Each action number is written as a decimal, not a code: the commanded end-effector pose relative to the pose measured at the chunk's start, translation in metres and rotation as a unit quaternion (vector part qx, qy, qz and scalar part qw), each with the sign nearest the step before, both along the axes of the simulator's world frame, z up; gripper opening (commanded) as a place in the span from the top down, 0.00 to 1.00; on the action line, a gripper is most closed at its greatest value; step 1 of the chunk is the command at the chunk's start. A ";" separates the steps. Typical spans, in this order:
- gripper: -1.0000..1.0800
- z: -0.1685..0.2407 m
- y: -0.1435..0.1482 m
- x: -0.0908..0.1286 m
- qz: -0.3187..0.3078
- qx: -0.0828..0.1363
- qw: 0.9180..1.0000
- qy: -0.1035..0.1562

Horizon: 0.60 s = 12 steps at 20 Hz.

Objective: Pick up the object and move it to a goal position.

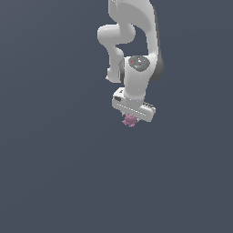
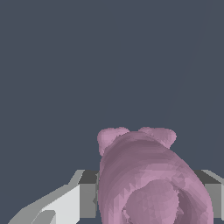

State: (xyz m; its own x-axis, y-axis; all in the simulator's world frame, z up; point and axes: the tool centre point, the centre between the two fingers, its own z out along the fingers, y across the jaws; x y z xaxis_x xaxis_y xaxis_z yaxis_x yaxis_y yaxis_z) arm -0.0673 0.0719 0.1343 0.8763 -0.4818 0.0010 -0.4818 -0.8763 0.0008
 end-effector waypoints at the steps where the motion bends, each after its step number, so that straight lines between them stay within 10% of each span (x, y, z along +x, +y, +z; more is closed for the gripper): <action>1: 1.00 0.017 0.028 0.004 -0.001 -0.001 1.000 0.000; 12: 1.00 0.078 0.128 0.022 -0.001 0.000 1.000 0.000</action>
